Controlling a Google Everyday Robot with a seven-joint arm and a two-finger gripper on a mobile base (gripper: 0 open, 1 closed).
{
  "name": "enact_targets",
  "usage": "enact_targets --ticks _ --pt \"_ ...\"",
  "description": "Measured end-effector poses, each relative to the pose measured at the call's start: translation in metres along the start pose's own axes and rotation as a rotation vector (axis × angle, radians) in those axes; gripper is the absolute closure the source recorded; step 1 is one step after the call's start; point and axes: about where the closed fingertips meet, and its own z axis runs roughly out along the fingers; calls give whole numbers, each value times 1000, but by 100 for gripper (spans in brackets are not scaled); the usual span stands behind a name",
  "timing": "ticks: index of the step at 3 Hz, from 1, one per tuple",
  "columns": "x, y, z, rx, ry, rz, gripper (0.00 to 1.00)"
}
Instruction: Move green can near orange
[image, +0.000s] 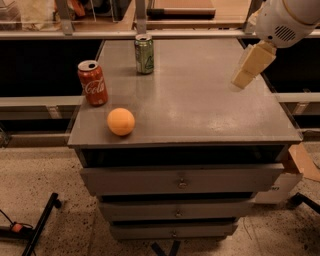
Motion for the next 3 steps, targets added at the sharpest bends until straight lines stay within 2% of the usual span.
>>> enact_targets --ticks 1,3 --pt "-18 -14 35 -9 -94 58 0" --pt "-75 -57 114 -34 -358 135 0"
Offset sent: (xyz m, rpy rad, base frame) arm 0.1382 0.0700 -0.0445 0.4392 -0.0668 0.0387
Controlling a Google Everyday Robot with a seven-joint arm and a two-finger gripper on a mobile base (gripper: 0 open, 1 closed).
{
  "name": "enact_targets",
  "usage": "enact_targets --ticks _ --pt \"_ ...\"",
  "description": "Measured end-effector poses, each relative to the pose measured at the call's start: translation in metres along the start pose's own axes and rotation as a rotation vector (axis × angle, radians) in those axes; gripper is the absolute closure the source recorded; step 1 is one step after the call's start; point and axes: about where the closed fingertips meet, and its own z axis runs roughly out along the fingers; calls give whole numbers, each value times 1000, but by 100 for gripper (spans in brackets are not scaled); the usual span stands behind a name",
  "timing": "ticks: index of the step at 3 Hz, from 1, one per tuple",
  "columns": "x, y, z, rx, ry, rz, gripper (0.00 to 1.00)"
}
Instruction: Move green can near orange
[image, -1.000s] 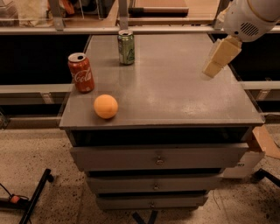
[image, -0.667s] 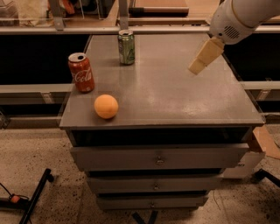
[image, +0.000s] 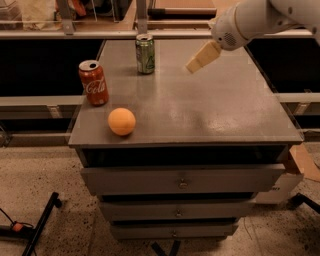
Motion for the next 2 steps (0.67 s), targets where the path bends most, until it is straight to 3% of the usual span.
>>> enact_targets --ticks 2 --pt "-32 -12 80 -13 -200 49 0"
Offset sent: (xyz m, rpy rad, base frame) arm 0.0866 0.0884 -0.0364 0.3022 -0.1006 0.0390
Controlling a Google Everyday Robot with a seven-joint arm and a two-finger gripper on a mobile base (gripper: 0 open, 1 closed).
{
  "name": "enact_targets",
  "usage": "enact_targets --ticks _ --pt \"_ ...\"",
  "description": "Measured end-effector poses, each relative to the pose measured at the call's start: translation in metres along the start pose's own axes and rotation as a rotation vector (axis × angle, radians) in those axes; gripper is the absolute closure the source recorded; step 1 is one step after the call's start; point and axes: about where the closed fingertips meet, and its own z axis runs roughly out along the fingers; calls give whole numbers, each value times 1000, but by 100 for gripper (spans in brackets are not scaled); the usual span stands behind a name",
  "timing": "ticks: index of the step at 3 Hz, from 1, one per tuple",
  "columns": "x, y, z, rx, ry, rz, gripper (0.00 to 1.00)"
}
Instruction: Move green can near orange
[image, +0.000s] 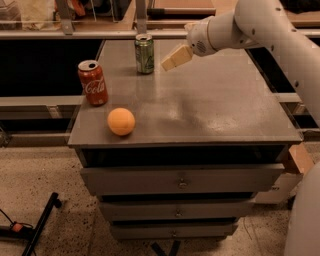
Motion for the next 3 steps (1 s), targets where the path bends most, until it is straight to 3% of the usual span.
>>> enact_targets --ticks 1,3 --pt "-9 4 31 0 6 -56 0" --pt "-10 6 40 -12 -20 -36 0"
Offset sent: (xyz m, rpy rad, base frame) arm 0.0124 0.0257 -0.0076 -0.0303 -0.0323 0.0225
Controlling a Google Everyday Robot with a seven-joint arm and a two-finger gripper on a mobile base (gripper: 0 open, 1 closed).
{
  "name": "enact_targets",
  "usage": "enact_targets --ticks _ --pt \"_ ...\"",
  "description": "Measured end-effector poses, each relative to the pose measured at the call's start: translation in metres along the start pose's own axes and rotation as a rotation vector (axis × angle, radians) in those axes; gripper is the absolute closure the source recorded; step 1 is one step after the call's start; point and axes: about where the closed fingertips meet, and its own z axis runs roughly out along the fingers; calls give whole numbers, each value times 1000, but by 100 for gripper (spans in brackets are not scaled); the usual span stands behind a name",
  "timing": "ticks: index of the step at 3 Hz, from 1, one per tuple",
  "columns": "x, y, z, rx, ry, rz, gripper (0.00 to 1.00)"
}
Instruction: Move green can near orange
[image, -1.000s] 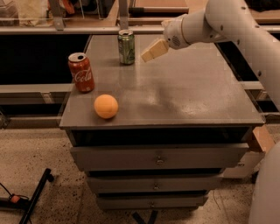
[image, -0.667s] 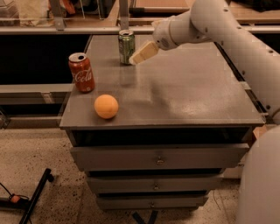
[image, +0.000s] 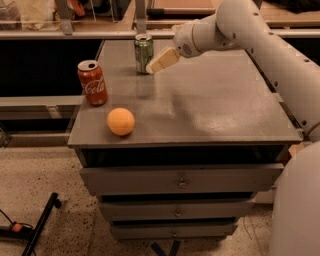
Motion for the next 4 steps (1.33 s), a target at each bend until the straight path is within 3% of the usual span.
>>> enact_targets --ticks 2,4 --pt "1 -12 33 24 -138 100 0" --pt "-1 -27 72 59 -222 133 0"
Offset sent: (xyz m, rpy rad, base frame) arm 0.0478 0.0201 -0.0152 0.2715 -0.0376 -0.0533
